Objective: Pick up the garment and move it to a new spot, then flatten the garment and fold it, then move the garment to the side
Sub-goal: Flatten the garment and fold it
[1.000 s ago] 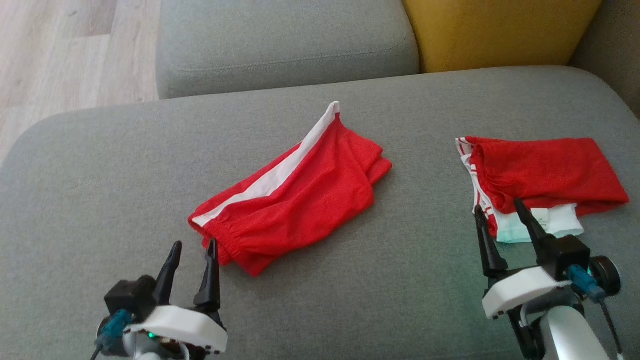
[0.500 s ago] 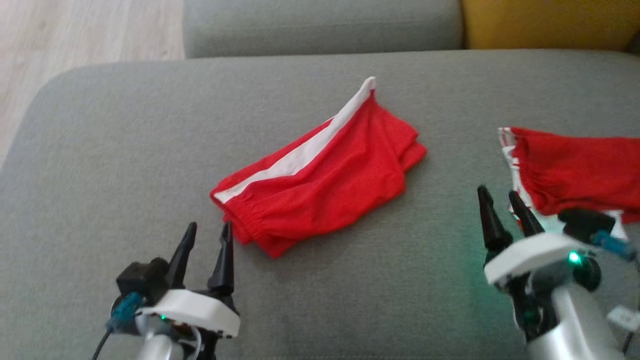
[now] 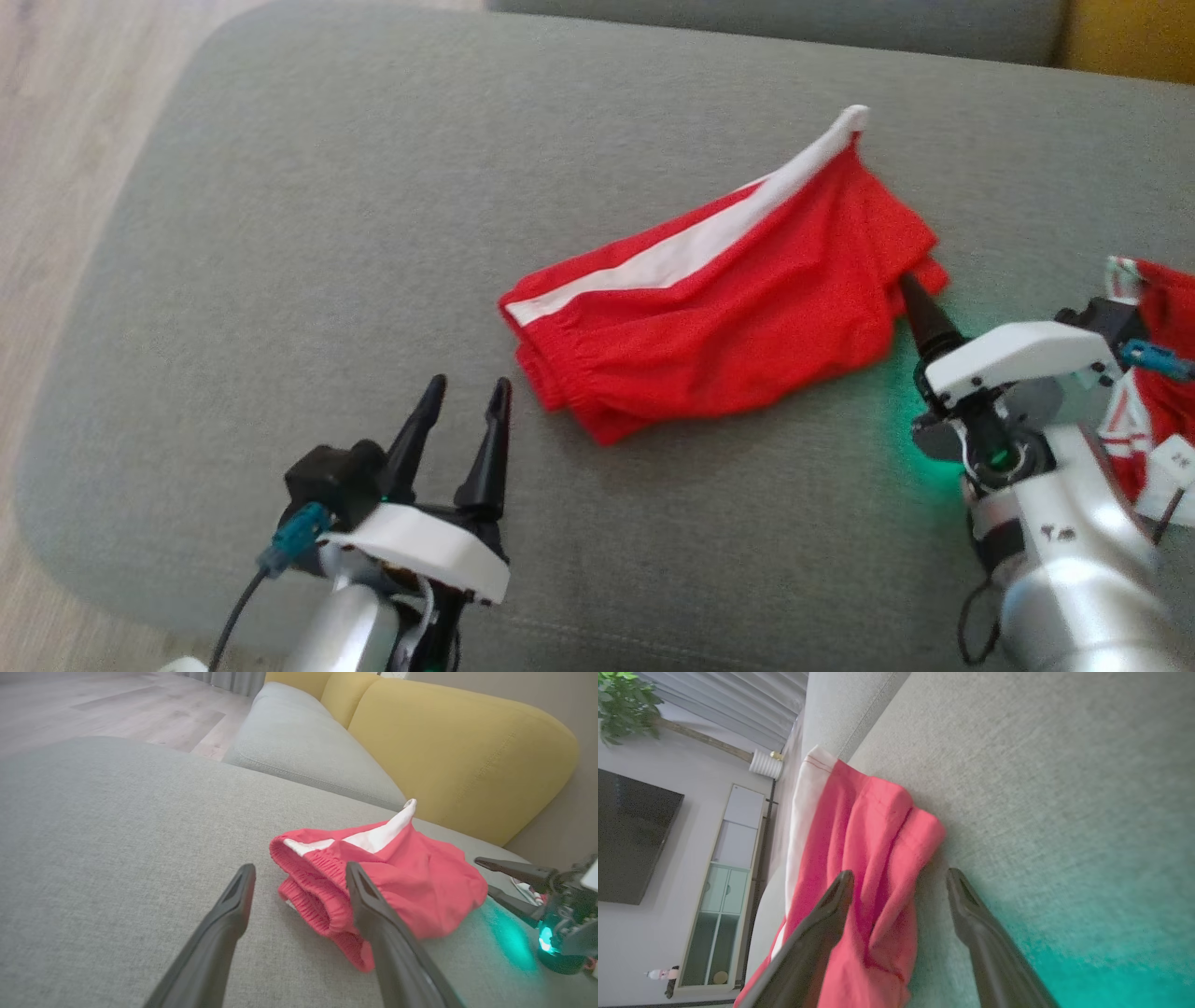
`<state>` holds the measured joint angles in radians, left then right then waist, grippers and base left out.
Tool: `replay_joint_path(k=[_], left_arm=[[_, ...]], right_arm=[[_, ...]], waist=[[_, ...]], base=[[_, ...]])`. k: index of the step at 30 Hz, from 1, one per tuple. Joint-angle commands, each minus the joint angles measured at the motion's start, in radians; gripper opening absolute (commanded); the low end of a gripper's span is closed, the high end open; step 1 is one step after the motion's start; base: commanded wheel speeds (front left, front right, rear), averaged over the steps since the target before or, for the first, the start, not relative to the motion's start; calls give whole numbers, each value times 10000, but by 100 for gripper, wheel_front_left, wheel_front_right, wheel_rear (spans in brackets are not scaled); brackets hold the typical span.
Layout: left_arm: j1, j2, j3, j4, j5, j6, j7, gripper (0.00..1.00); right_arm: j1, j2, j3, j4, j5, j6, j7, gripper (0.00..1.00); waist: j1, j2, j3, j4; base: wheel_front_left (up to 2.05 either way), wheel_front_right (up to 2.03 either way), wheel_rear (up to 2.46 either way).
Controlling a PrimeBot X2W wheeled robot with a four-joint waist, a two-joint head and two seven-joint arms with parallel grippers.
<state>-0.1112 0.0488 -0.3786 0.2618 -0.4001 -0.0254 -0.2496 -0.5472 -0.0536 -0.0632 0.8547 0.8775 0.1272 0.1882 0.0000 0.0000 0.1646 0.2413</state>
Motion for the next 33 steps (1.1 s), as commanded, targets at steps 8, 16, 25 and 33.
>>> replay_joint_path(k=[8,16,25,33], left_arm=[[-571,15,-392,-772,-721,390,-122,100],[-644,15,-570,-987,-865,538,-122,100],[-547,15,-434,-917,-836,527,-122,100],[-377,14,-339,-788,-672,482,-122,100]], right_arm=[[-1775,17,-685,2223,-516,35,-408,100],[-2789,-168,-1123,3977,-1276,35,-660,21],[-3098,-121,-1076,4003,-1706,35,-1614,0],[-2259,-23,-859,2680,-1446,35,-2684,0]], waist=[[0,0,308,1017],[0,0,333,1313],[0,0,130,976],[0,0,-297,313]], base=[[0,0,0],[0,0,0],[0,0,0],[0,0,0]])
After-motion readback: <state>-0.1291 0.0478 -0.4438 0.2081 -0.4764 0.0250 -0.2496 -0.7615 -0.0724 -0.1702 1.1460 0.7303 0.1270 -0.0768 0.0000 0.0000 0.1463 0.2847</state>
